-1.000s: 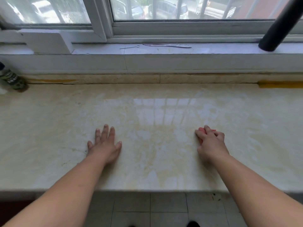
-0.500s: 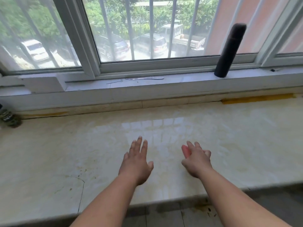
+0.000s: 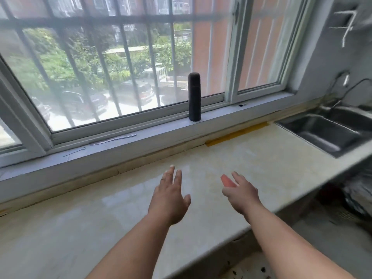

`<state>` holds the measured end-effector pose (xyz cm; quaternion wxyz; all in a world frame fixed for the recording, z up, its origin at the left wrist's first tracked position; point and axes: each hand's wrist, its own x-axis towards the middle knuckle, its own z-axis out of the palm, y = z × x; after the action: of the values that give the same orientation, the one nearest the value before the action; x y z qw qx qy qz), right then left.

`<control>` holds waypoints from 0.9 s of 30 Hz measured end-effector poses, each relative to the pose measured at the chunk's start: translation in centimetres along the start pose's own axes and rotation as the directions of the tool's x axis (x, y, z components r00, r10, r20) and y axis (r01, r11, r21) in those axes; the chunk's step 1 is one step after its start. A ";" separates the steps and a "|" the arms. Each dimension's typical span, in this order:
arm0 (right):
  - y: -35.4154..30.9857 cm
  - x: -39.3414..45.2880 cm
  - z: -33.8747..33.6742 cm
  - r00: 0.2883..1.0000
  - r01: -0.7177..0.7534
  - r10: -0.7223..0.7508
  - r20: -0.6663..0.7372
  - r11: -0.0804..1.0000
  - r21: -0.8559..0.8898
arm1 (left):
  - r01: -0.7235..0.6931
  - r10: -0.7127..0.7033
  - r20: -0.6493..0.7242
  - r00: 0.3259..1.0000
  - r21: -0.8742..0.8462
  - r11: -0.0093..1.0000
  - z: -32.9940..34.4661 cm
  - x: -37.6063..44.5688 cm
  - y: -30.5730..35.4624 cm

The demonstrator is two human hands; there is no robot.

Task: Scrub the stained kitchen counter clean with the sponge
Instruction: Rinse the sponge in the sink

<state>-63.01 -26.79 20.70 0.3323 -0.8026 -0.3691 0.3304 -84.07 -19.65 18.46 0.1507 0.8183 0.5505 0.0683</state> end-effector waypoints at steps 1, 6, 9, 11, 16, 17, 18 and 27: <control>0.4 0.5 -1.2 1.000 -0.007 0.007 -0.006 0.999 0.039 | -0.012 0.012 -0.011 1.000 -0.017 1.000 0.2 0.6 1.6; 4.8 5.1 -9.6 0.996 -0.071 0.084 -0.023 0.939 0.337 | -0.030 0.025 -0.031 0.999 -0.152 0.988 2.2 4.2 11.6; 7.2 6.5 -15.9 0.988 -0.089 0.140 -0.058 0.845 0.527 | -0.087 0.083 -0.028 0.996 -0.198 0.976 3.6 6.6 18.6; 8.6 7.4 -19.4 0.979 -0.089 0.180 -0.098 0.804 0.588 | -0.134 0.133 -0.020 0.991 -0.213 0.968 4.4 8.2 22.9; 11.2 9.4 -26.1 0.950 -0.072 0.264 -0.168 0.706 0.704 | -0.232 0.237 -0.009 0.971 -0.241 0.942 6.4 11.8 31.3; 11.9 10.4 -27.2 0.943 -0.067 0.282 -0.179 0.686 0.725 | -0.246 0.254 0.000 0.967 -0.250 0.937 6.9 12.8 32.9; 12.8 11.4 -28.1 0.933 -0.064 0.301 -0.196 0.677 0.733 | -0.256 0.267 0.009 0.964 -0.260 0.931 7.5 13.6 34.2; 15.5 21.1 -34.8 0.895 -0.001 0.305 -0.325 0.730 0.683 | -0.259 0.308 0.057 0.950 -0.412 0.874 12.6 24.5 43.1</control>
<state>-19.47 -27.59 22.14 0.6385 -0.7094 -0.0774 0.2882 -33.17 -14.29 19.08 0.3357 0.8447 0.3886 0.1506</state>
